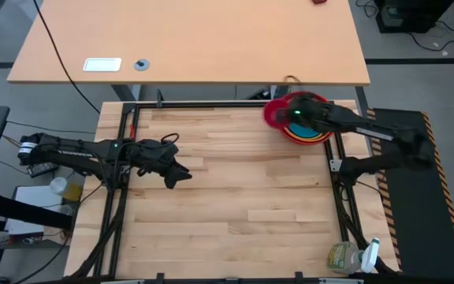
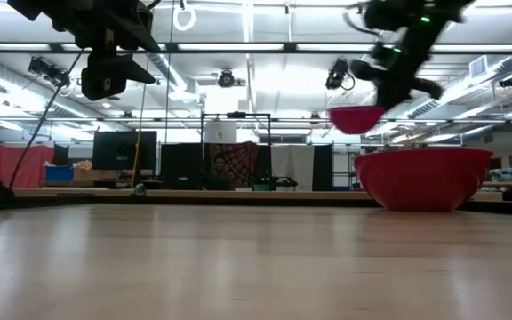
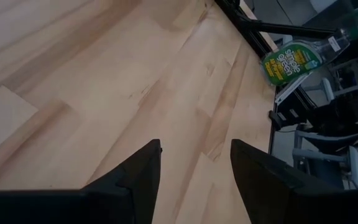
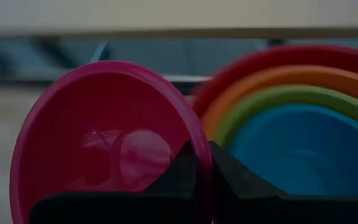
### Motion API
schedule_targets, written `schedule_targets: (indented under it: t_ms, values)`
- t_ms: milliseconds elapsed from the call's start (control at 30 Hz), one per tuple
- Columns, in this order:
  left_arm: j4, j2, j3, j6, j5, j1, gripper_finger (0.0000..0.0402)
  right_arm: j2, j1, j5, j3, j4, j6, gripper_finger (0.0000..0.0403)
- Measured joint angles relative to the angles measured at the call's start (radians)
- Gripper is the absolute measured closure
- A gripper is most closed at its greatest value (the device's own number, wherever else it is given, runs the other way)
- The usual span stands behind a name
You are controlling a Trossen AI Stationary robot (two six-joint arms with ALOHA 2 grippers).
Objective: Nest bowls inside each other
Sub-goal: Stack the pink bowl on top of the blue bowl
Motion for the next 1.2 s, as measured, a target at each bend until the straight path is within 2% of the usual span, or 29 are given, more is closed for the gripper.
schedule_targets:
  t_ms: [200, 367, 600, 800, 967, 1200]
  values:
    - [0.014, 0.000, 0.000, 0.000, -0.017, 0.000, 0.0205, -0.217, -0.081, 0.079, -0.202, -0.003, 0.226, 0.0377]
    - [0.039, 0.000, 0.000, 0.000, -0.019, 0.000, 0.0205, -0.286, -0.151, 0.090, -0.291, -0.065, 0.297, 0.0377]
    - [0.041, 0.000, 0.000, -0.002, -0.020, 0.000, 0.0205, -0.245, -0.236, 0.080, -0.324, -0.103, 0.225, 0.0376]
    - [0.044, 0.000, 0.000, -0.006, -0.035, 0.000, 0.0205, -0.151, -0.315, 0.005, -0.324, -0.079, 0.105, 0.0367]
    - [0.056, 0.000, 0.000, -0.021, -0.036, 0.000, 0.0205, -0.077, -0.355, -0.021, -0.324, -0.037, 0.103, 0.0324]
    - [0.055, 0.000, 0.000, -0.032, -0.035, 0.000, 0.0205, -0.045, -0.377, -0.126, -0.324, 0.079, -0.028, 0.0244]
